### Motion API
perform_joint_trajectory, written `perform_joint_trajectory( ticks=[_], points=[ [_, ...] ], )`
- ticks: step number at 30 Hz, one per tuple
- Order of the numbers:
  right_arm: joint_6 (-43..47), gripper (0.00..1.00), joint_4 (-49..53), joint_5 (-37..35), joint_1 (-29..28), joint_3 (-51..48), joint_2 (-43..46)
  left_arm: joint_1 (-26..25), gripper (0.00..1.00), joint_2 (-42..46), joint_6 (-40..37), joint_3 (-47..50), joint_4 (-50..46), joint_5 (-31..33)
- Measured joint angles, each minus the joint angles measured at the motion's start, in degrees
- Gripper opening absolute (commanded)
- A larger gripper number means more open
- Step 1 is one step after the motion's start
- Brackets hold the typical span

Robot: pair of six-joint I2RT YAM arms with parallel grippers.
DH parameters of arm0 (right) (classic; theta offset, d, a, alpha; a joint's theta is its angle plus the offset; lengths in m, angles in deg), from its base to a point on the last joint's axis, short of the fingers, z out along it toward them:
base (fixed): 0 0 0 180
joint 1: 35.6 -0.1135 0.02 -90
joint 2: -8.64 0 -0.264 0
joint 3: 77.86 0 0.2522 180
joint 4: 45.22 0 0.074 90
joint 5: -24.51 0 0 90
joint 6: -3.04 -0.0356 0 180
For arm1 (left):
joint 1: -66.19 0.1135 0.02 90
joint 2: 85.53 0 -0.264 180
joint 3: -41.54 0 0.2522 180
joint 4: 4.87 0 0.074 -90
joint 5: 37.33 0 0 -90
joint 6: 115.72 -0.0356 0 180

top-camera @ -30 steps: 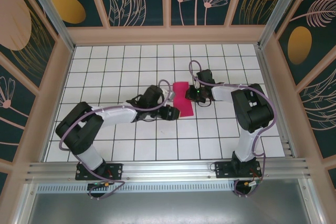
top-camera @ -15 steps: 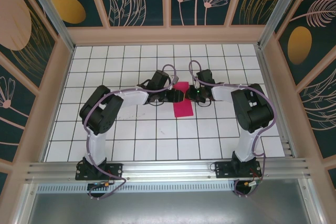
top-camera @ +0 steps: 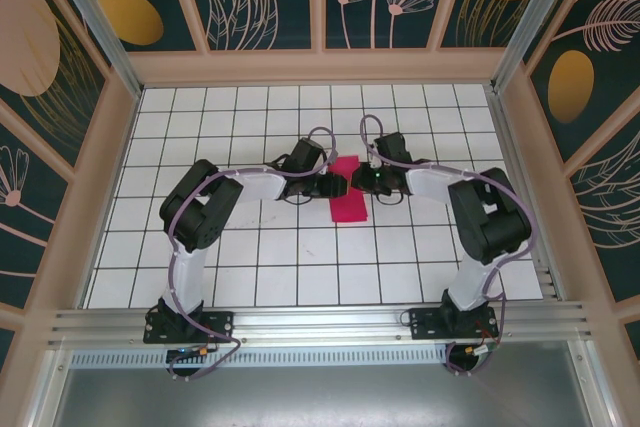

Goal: Fold a paper plane with a square sheet of paper (fold left side to right side)
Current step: First fold the square sheet of paper in half at the center of the table, then hold the square sheet of paper at the center of the table, then first fold the square sheet of paper in half at the center of the table.

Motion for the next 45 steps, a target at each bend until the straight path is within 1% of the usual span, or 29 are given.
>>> perform_joint_trajectory(
  ticks=[5, 9, 13, 19, 22, 27, 30, 37, 45],
  points=[
    [0.11, 0.17, 0.37, 0.00, -0.17, -1.92, 7.69, 0.02, 0.38, 0.00, 0.50, 0.37, 0.76, 0.13],
    [-1.40, 0.17, 0.15, 0.87, -1.86, -6.64, 10.34, 0.02, 0.38, 0.04, 0.68, 0.52, 1.05, 0.15],
    [-3.13, 0.16, 0.79, 1.36, -4.24, -10.23, 9.55, 0.00, 0.38, 0.07, 0.68, 0.59, 1.09, 0.15],
    [-3.52, 0.16, 1.55, 0.17, -4.50, -10.38, 6.19, 0.00, 0.39, 0.11, 0.68, 0.59, 1.09, 0.17],
    [-3.52, 0.16, 1.99, -0.09, -4.55, -10.40, 5.03, 0.00, 0.41, 0.22, 0.68, 0.59, 1.07, 0.15],
    [-3.52, 0.16, 1.88, -0.28, -4.68, -10.60, 4.90, -0.02, 0.46, 0.50, 0.70, 0.59, 1.05, 0.11],
    [-3.52, 0.16, 1.66, -0.33, -4.72, -10.75, 4.92, -0.11, 0.47, 0.63, 0.66, 0.52, 0.87, 0.15],
    [-3.48, 0.16, 1.70, -1.14, -4.90, -10.75, 4.92, -0.09, 0.46, 0.46, 0.55, -2.51, -3.32, 1.92],
    [-3.28, 0.16, 1.81, -1.79, -5.09, -10.75, 4.92, 0.57, 0.46, -1.92, 0.17, -5.66, -4.85, 3.65]
  ],
)
